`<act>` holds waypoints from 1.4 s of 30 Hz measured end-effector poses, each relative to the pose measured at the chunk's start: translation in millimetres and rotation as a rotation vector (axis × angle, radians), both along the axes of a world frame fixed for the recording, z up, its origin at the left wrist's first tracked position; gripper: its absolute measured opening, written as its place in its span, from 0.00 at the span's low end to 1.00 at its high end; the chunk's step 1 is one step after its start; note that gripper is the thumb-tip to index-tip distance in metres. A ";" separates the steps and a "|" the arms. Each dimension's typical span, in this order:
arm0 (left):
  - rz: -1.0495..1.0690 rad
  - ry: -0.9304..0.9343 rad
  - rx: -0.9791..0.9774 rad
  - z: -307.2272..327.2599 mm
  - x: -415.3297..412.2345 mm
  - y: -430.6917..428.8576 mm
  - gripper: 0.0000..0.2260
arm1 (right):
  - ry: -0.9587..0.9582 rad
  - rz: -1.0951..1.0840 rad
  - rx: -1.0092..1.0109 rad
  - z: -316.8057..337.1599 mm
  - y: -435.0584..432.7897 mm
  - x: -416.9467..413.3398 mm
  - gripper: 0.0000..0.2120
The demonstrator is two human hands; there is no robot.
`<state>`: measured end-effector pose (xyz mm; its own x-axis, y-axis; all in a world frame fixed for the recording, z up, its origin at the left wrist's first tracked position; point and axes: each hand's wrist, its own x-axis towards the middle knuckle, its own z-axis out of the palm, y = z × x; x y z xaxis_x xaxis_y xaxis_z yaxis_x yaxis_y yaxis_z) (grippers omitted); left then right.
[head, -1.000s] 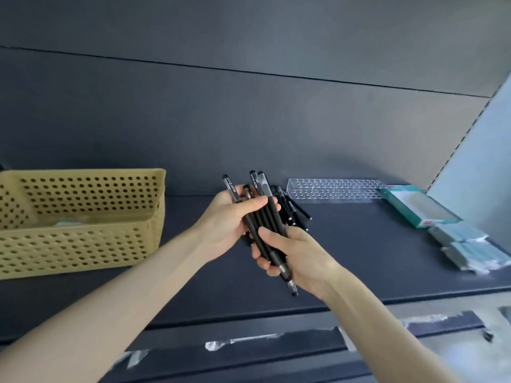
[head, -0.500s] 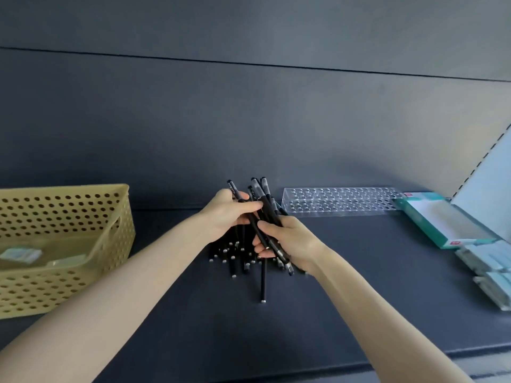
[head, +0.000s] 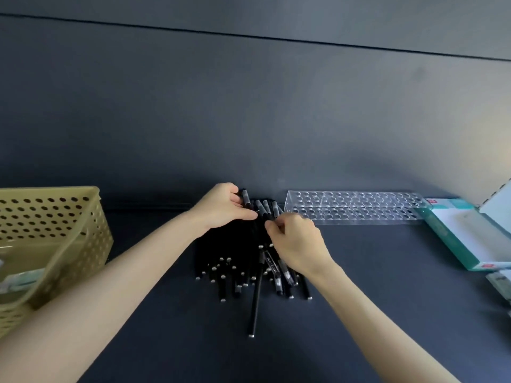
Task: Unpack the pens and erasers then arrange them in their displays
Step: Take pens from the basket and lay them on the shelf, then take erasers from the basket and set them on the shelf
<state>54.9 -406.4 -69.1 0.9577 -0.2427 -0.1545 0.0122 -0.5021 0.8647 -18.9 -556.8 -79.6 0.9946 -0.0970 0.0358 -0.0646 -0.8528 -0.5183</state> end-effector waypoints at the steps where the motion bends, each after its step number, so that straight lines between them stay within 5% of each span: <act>1: 0.012 -0.055 0.075 -1.9 -2.0 -0.1 0.35 | -0.028 0.011 -0.026 -2.3 -1.5 0.1 0.15; 5: 0.049 -0.349 0.276 -18.7 -24.5 2.6 0.29 | -0.100 0.120 -0.031 -14.9 -6.9 -3.6 0.21; 8: -0.008 -0.402 0.397 -36.7 -44.4 4.2 0.24 | -0.093 0.176 0.011 -24.9 -8.2 -9.1 0.23; 14: -0.019 -0.398 0.375 -43.4 -53.6 9.2 0.22 | -0.086 0.198 -0.009 -25.1 -9.6 -11.4 0.23; 27: 0.171 -0.793 0.417 45.2 -119.7 78.2 0.08 | -0.381 0.342 -0.016 46.0 41.9 -23.2 0.11; 34: 0.247 -0.808 0.445 72.4 -157.4 180.5 0.09 | -0.489 0.505 0.056 73.3 139.1 -48.7 0.10; 42: 0.187 -0.650 0.484 61.4 -163.5 312.9 0.09 | -0.398 0.554 0.062 66.0 260.8 -63.4 0.10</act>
